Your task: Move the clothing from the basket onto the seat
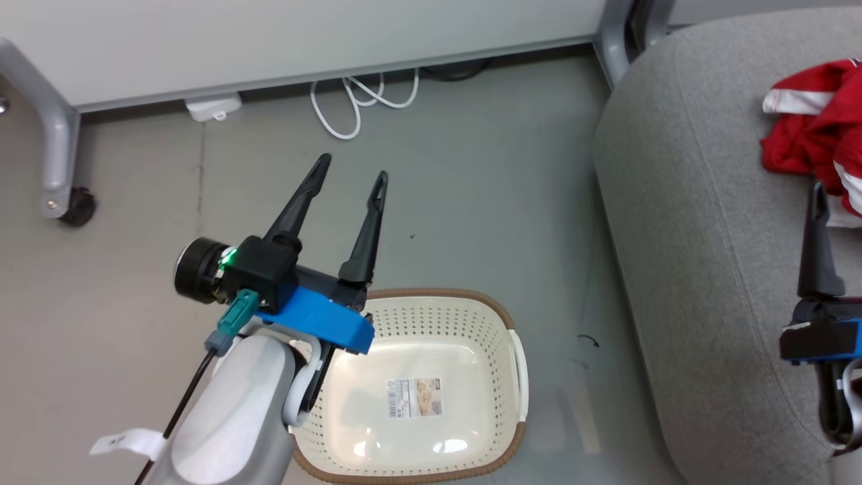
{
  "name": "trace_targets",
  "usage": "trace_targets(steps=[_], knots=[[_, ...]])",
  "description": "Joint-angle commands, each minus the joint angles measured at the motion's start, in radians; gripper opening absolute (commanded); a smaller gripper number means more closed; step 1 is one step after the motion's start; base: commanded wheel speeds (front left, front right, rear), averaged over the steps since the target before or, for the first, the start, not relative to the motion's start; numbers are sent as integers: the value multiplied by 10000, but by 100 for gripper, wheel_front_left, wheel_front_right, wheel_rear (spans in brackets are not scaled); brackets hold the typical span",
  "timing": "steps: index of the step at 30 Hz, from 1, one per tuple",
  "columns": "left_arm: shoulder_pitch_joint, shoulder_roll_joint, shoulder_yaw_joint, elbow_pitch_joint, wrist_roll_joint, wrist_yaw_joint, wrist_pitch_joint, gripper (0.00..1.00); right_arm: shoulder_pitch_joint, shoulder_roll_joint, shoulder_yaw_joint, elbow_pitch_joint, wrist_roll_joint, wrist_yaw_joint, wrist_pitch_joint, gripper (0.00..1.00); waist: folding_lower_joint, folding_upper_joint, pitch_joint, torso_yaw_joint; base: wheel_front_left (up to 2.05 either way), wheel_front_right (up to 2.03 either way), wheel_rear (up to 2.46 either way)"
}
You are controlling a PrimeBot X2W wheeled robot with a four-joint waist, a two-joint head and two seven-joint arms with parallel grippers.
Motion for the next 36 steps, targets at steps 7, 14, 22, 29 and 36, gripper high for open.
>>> trace_targets(steps=[7, 14, 22, 29, 36], knots=[[908, -85, 1167, -452, 313, -23, -48, 100, 425, 413, 539, -259, -167, 2, -2, 100, 2, 0, -754, 645, 0, 0, 0], [1679, -256, 1985, -854, 701, -161, -48, 100, 611, 649, 866, -313, -181, 2, -2, 100, 2, 0, -1086, 913, 0, 0, 0], [2422, -482, 2648, -1150, 1003, -315, -48, 100, 968, 871, 1006, -502, -257, 2, -2, 100, 2, 0, -1272, 1142, 0, 0, 0], [2802, -711, 2932, -1189, 1122, -470, -48, 100, 1334, 1031, 1040, -591, -284, 3, -2, 100, 2, 0, -1429, 1210, 0, 0, 0], [2991, -812, 3052, -1165, 1204, -548, -48, 100, 1529, 1128, 969, -587, -311, 2, -2, 100, 2, 0, -1566, 1156, 0, 0, 0]])
